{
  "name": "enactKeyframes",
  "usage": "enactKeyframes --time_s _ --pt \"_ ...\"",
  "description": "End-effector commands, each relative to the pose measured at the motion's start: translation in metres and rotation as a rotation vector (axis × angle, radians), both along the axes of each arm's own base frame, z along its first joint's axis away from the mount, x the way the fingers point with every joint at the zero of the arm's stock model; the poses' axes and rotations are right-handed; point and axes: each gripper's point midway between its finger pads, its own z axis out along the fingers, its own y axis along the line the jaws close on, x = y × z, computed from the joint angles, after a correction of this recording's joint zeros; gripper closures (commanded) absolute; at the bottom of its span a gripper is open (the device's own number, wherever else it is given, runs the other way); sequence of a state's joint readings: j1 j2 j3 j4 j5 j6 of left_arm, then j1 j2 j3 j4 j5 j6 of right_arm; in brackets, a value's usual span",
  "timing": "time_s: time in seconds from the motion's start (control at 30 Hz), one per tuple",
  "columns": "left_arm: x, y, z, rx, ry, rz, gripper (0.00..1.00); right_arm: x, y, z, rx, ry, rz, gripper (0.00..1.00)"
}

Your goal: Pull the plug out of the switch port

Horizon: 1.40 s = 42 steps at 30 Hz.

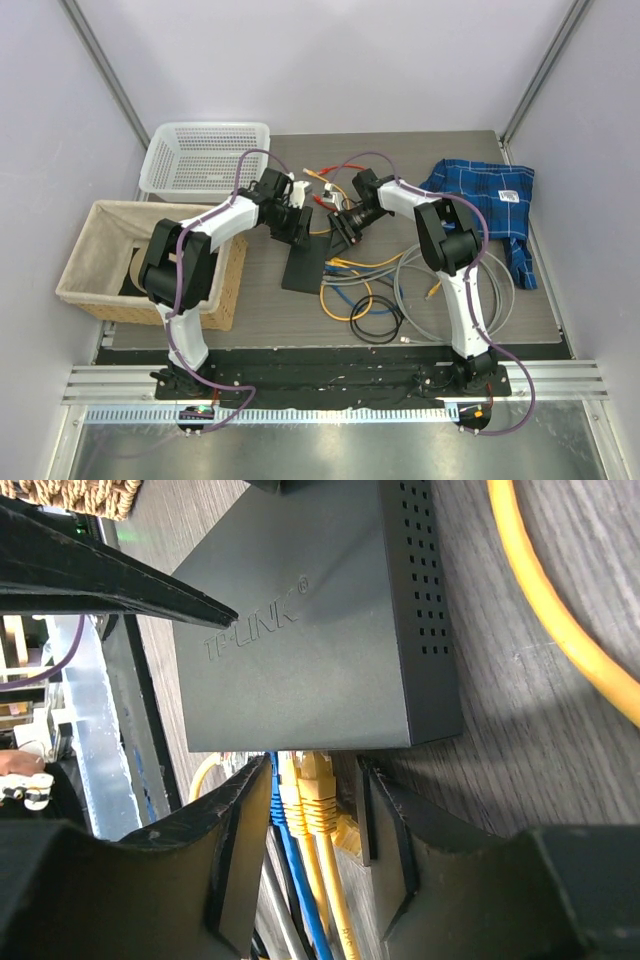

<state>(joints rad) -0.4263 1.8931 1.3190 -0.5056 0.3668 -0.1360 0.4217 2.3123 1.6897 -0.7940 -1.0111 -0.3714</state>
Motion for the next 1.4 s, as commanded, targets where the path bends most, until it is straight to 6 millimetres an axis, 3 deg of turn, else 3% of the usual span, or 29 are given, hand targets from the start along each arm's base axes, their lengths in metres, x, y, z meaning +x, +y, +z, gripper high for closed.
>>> enactKeyframes --time_s 0.0,0.4,0.5,0.53,0.57,0.67,0.87,1.37 --pt "-0.029 0.031 -0.040 0.158 0.125 0.004 0.46 0.002 -0.001 -0.011 -0.021 -0.008 0.016 0.54" --pt "-0.029 0.030 -0.042 0.155 0.130 0.002 0.46 0.002 -0.005 -0.025 -0.063 0.003 0.005 0.69" --pt "-0.028 0.029 -0.042 0.155 0.128 0.001 0.46 0.005 -0.006 -0.031 -0.084 0.004 -0.006 0.83" --pt "-0.029 0.030 -0.042 0.155 0.132 0.002 0.46 0.005 -0.006 -0.033 -0.090 0.004 -0.008 0.95" --pt "-0.029 0.029 -0.043 0.155 0.133 0.000 0.46 0.005 -0.008 -0.035 -0.100 0.003 -0.011 0.98" --pt "-0.028 0.029 -0.043 0.156 0.131 0.001 0.46 0.004 -0.013 -0.041 -0.133 0.003 -0.015 0.98" --pt "-0.027 0.030 -0.044 0.158 0.131 0.001 0.46 -0.021 -0.030 -0.049 -0.178 0.121 0.094 0.98" --pt "-0.025 0.021 -0.044 0.147 0.128 -0.011 0.46 -0.026 -0.041 -0.048 -0.206 0.115 0.101 0.98"
